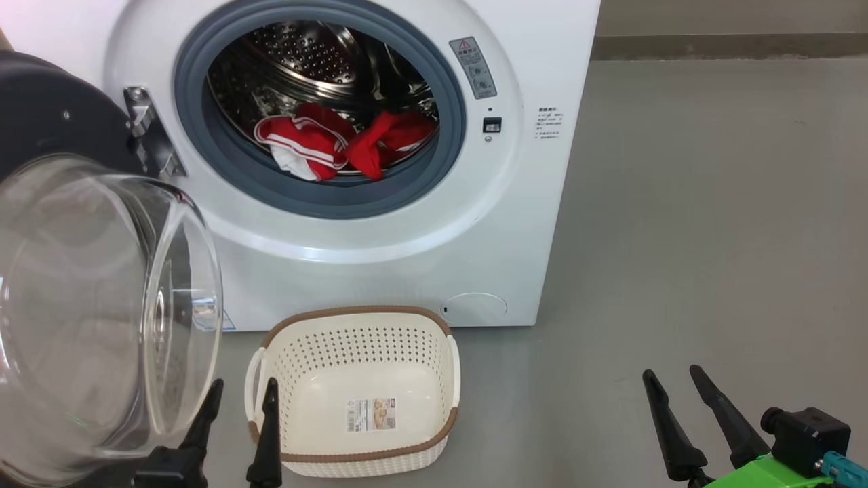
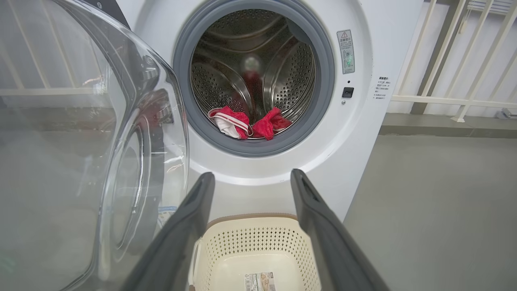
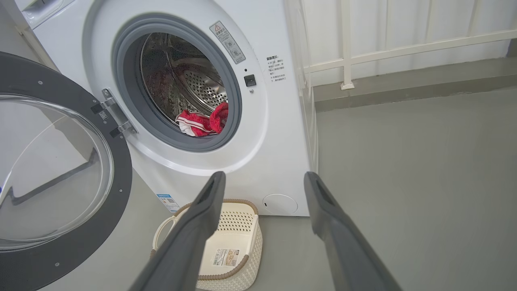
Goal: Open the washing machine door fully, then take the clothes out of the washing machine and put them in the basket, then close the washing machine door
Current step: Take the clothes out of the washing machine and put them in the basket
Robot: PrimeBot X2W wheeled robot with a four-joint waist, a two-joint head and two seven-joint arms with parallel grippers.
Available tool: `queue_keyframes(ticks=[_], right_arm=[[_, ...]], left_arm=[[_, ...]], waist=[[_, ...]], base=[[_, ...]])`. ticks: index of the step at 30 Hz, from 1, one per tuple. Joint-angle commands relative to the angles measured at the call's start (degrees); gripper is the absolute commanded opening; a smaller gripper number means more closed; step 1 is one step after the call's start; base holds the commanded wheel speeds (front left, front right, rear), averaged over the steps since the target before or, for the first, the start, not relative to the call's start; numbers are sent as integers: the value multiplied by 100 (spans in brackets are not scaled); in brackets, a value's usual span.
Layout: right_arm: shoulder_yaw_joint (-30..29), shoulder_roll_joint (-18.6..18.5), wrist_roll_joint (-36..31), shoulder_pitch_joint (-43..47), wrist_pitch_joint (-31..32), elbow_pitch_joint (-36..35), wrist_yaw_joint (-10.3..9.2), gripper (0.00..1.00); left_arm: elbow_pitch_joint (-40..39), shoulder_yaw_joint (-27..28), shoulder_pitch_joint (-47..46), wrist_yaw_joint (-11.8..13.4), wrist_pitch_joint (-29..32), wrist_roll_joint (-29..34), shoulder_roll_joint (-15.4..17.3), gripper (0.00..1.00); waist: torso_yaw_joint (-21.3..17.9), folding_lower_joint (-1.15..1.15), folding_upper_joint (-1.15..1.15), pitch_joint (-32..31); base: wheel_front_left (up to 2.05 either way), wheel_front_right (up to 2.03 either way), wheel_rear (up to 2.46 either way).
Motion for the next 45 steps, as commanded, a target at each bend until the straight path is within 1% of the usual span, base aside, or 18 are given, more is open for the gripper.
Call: queue_keyframes(ticks=[1,10,14,20,27,45], right_arm=[[125,-48,10,-85,-27,-164,9,100],[127,-48,10,-109,-17,-160,9,100],[121,-48,7,-122,-17,-152,9,100],[111,-48,8,-126,-17,-149,9,100],[102,-48,26,-128,-17,-159,9,100],[104,-48,-1,-276,-38,-198,9,100]], left_arm=[[-157,184,-163,42,-44,-46,96,100],[-75,211,-280,-49,-72,-245,47,100],[-25,218,-340,-56,-89,-266,54,100],[26,280,-382,7,-138,-321,11,100],[-38,276,-405,-32,-274,-300,45,100],[-72,199,-526,-27,-325,-261,96,100]], waist=[[4,0,0,3],[7,0,0,40],[4,0,0,51],[10,0,0,64],[24,0,0,92],[-10,0,0,303]], base=[[0,0,0],[33,-40,7],[112,-131,19],[155,-182,27],[105,-106,1],[7,-7,0]])
